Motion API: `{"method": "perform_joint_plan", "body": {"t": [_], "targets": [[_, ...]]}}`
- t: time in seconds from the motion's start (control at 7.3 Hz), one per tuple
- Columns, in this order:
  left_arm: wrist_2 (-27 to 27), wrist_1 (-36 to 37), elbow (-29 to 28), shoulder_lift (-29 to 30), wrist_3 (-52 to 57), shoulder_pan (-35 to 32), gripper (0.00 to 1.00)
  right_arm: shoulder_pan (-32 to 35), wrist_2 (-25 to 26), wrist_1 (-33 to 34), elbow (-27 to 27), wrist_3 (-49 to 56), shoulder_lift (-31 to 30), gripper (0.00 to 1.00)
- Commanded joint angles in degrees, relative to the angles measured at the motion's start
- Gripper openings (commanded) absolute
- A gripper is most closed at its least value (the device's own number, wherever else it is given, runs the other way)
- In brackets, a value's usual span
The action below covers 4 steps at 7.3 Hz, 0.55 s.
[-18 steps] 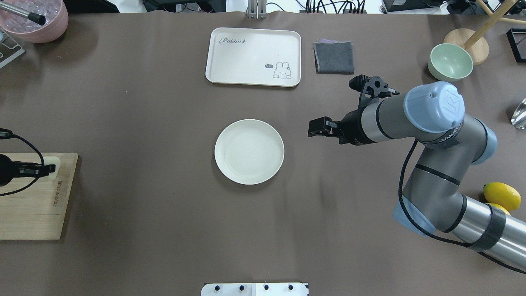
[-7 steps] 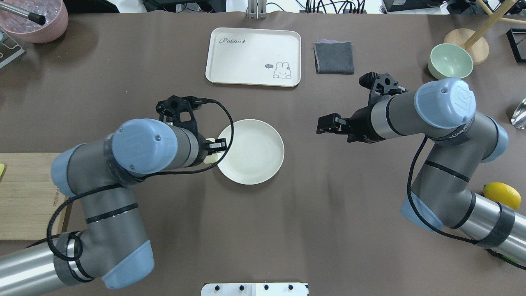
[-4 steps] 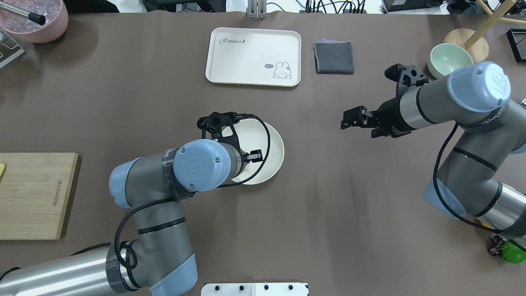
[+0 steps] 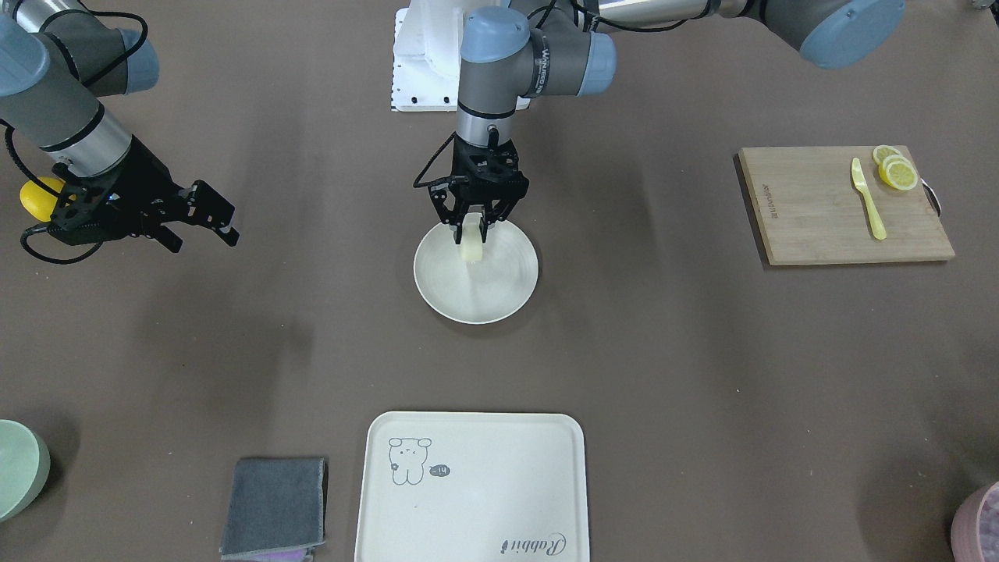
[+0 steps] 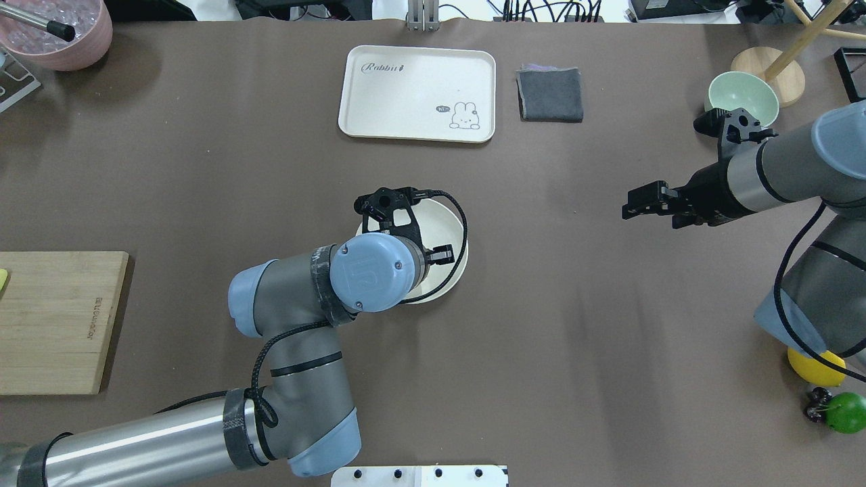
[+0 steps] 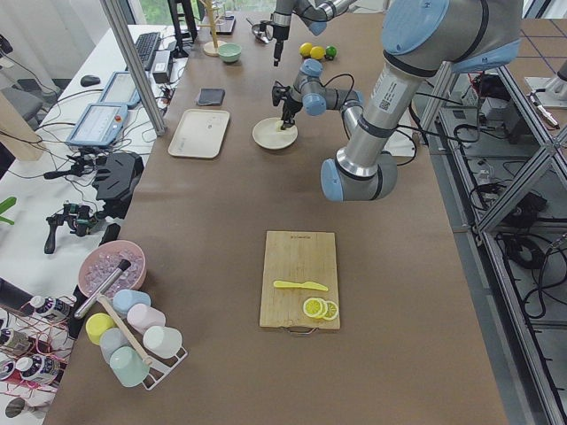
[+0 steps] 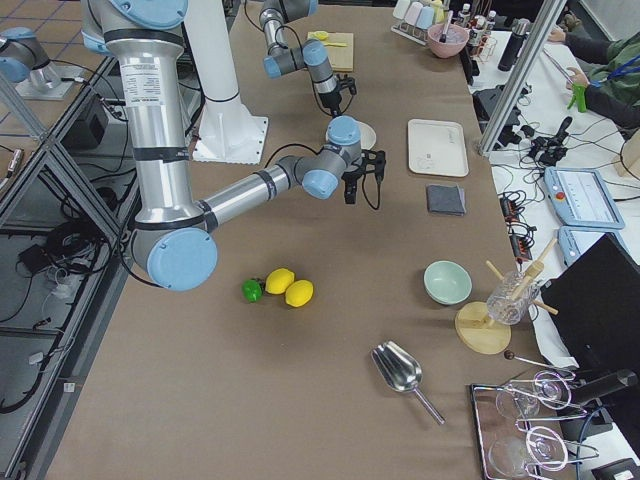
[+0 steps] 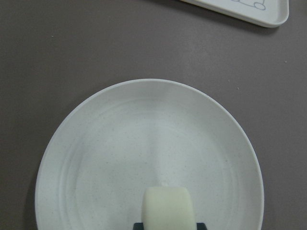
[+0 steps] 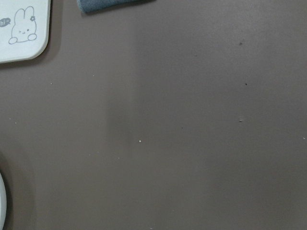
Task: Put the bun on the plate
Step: 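Lower the bun onto the plate and open the left gripper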
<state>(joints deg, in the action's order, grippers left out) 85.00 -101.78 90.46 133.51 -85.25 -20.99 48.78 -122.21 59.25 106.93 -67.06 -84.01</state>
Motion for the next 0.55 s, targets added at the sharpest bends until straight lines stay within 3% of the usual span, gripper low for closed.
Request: {"method": "perform_joint_plan", "body": {"t": [0.0, 0.27, 0.41], "targets": [[-0.3, -0.1, -1.6, 1.0, 1.0, -0.1, 0.44, 0.0, 0.0, 0.0, 0.0, -0.3, -0.1, 1.0], [-1.8, -0.1, -3.3, 1.0, 3.2, -0.3, 0.47, -0.1, 0.0, 0.1, -0.1, -0.4, 0.3, 1.0], [-1.9, -0.1, -3.4, 1.0, 4.9, -0.5, 0.7, -0.2, 0.0, 0.1, -0.3, -0.4, 0.6, 1.0]]}}
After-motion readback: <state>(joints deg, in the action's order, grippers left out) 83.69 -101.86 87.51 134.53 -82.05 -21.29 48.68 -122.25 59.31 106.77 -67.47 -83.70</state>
